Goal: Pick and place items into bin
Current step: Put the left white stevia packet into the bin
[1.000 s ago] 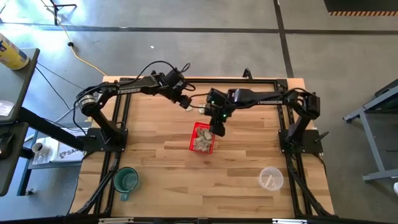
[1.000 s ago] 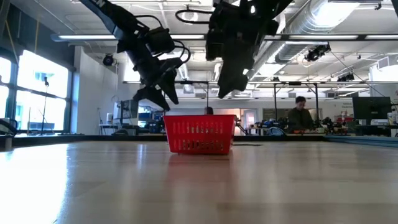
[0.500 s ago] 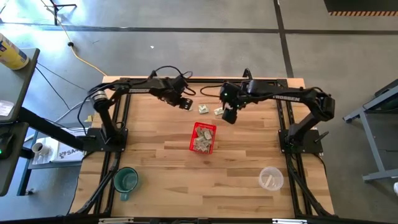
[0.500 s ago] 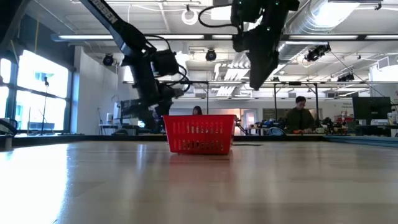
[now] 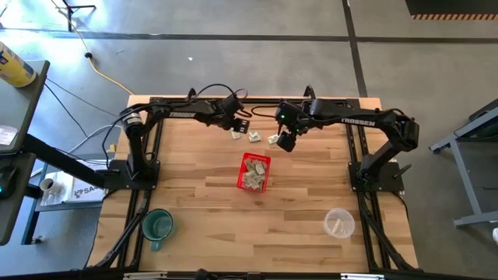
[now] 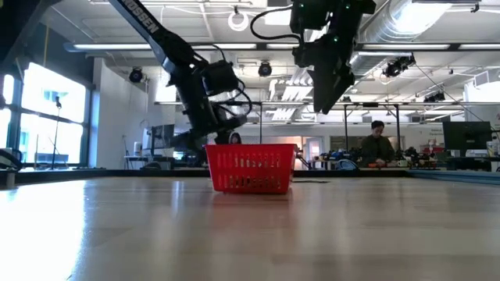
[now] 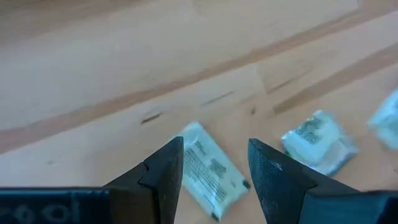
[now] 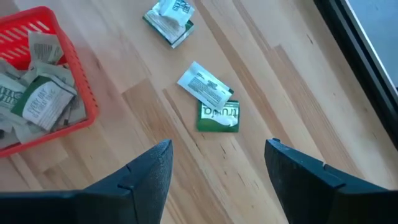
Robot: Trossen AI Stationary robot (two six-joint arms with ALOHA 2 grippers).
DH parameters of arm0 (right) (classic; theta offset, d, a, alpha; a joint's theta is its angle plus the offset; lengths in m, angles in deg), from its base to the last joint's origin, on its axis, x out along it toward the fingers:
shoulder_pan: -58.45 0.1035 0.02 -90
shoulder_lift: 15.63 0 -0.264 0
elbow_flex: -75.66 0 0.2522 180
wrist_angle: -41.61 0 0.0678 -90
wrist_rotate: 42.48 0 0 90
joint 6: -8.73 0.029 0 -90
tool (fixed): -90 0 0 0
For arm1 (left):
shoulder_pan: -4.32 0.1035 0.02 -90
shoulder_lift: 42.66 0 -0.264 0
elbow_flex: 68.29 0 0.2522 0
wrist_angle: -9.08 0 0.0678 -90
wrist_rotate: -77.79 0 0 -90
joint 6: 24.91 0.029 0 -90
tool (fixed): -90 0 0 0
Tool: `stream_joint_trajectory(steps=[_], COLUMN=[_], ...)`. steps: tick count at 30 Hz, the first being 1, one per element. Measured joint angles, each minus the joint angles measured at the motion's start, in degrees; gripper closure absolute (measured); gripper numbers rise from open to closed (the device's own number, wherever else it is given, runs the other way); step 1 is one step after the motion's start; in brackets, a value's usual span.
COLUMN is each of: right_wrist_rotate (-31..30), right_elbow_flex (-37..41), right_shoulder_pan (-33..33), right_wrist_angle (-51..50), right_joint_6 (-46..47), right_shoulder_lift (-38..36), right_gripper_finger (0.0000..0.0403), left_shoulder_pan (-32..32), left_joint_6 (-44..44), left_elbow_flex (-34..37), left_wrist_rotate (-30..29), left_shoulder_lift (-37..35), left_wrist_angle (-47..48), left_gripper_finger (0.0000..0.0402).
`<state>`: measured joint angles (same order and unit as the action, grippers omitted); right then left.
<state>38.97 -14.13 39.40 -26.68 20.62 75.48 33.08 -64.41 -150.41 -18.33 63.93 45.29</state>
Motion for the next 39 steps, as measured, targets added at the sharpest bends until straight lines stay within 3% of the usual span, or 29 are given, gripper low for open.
stream_joint_trajectory(steps=[8, 14, 17, 24, 28, 32, 39], right_wrist_rotate=[0.1, 0.1, 0.1, 0.0, 0.0, -0.1, -7.6], right_elbow_flex=[0.0, 0.0, 0.0, 0.0, 0.1, 0.1, 0.1], right_shoulder_pan=[0.1, 0.1, 0.1, 0.1, 0.9, 3.6, 8.6], right_wrist_angle=[-0.2, -0.6, -0.6, -3.2, -5.5, -6.1, -9.3], right_joint_6=[1.1, 1.1, 0.7, -0.4, -1.9, -3.3, -1.4], right_shoulder_lift=[0.0, 0.0, 0.0, 0.0, -0.4, -3.0, -10.4], right_gripper_finger=[0.0157, 0.0157, 0.0157, 0.0157, 0.0157, 0.0157, 0.0157], left_shoulder_pan=[-1.5, -2.4, -2.2, -2.2, -2.9, -6.0, -17.8], left_joint_6=[-0.8, 6.5, 8.5, 12.2, 11.3, 10.6, 7.6], left_elbow_flex=[-2.8, -2.9, -2.8, -3.9, -7.2, -13.9, -27.0], left_wrist_rotate=[1.1, -2.3, -3.0, -2.5, -1.6, 1.1, -0.5], left_shoulder_lift=[6.0, 6.6, 6.6, 6.7, 7.1, 7.4, 5.1], left_wrist_angle=[4.3, 7.8, 12.6, 15.9, 19.5, 29.0, 32.1], left_gripper_finger=[0.0188, 0.0203, 0.0243, 0.0379, 0.0366, 0.0367, 0.038])
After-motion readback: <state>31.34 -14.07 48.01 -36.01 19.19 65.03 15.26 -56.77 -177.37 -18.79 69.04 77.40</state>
